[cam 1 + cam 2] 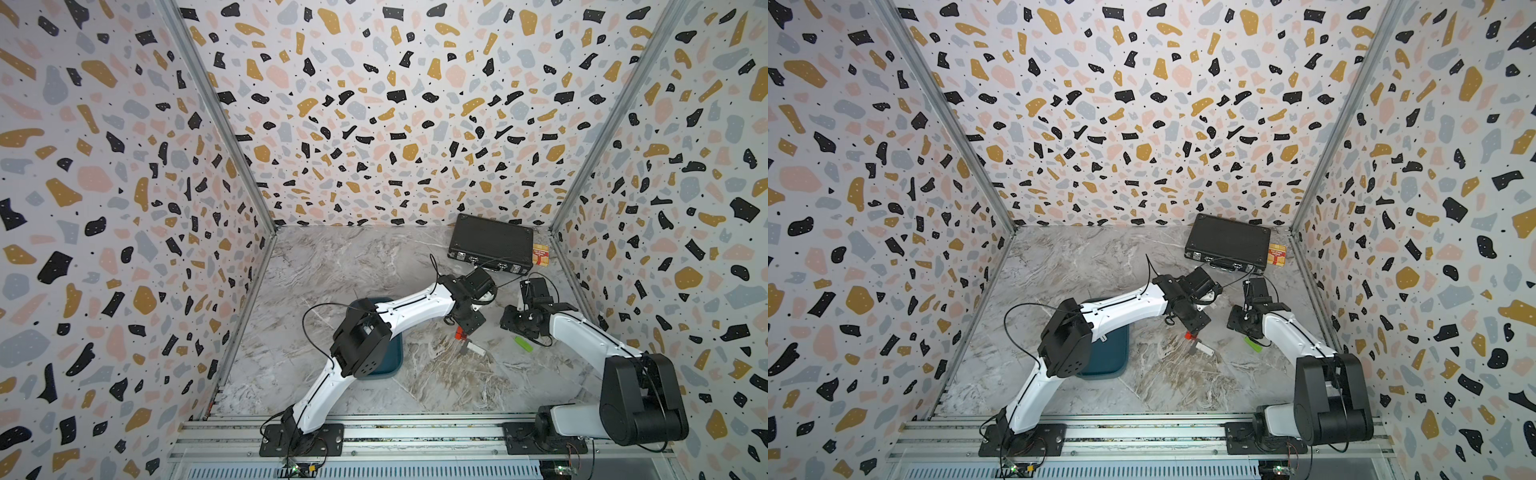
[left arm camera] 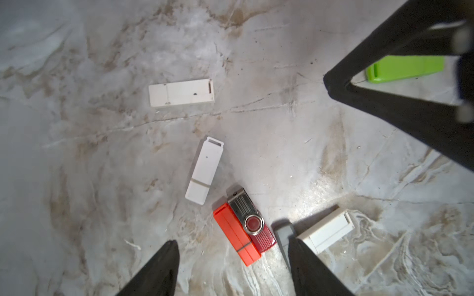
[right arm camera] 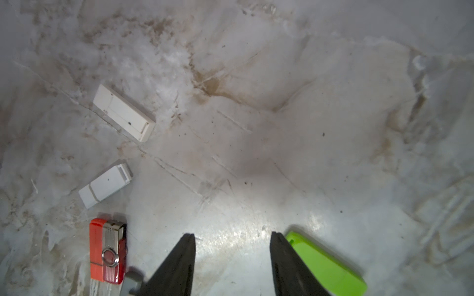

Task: Put the usb flash drive into the storage box
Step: Pick up the USB flash from the center of the board.

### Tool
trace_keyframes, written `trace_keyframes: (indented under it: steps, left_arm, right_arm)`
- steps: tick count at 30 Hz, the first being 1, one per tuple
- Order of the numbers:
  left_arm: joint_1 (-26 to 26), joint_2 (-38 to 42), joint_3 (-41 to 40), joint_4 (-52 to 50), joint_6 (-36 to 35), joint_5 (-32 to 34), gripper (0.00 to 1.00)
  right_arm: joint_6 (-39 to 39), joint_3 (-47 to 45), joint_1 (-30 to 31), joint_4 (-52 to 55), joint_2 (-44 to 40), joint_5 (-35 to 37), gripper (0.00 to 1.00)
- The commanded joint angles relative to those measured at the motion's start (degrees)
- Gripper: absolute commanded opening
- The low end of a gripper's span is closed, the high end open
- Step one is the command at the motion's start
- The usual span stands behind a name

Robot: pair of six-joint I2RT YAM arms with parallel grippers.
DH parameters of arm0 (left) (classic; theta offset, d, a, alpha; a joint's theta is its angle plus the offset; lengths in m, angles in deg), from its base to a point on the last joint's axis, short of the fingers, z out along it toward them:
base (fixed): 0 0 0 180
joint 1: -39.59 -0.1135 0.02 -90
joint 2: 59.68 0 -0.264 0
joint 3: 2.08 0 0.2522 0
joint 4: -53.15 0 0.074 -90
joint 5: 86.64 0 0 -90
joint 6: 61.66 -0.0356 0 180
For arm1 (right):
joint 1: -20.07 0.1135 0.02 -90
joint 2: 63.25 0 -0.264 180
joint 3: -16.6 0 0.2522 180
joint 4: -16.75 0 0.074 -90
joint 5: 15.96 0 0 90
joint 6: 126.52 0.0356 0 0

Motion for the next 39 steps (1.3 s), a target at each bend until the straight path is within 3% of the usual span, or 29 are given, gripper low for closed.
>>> trace_keyframes:
  steps: [1, 12, 22, 28, 33, 39]
  left_arm:
    - [-0.63, -3.22, 5.04, -4.22, -4.94, -1.34, 0.70]
    - [-2.10, -10.33, 10.96, -3.79, -6.51, 1.48, 0.67]
    - [-3.10, -14.25, 14.38, -4.19, -5.75, -0.49, 0.61]
    - [-3.10, -16.06, 14.51, -4.52, -4.81, -1.39, 0.46]
    - [-3.09, -15.24, 10.97, -4.20, -5.35, 0.30, 0.24]
    - [-3.15, -14.24, 12.36, -4.47, -4.39, 0.69, 0.19]
  right_arm:
    - [0.25, -0.55, -0.27, -0.26, -1.66, 0.76, 0.52]
    - [0.36, -1.27, -0.25, -1.73, -1.64, -1.25, 0.52]
    - [0.25, -1.28, -0.32, -2.24, -1.05, -2.13, 0.52]
    - [0.25, -1.02, -0.26, -2.38, -0.37, -2.74, 0.52]
    - [0.34, -1.18, -0.31, -2.71, -0.56, -2.70, 0.52]
    - [0.44, -1.21, -0.25, -2.98, 0.20, -3.18, 0.51]
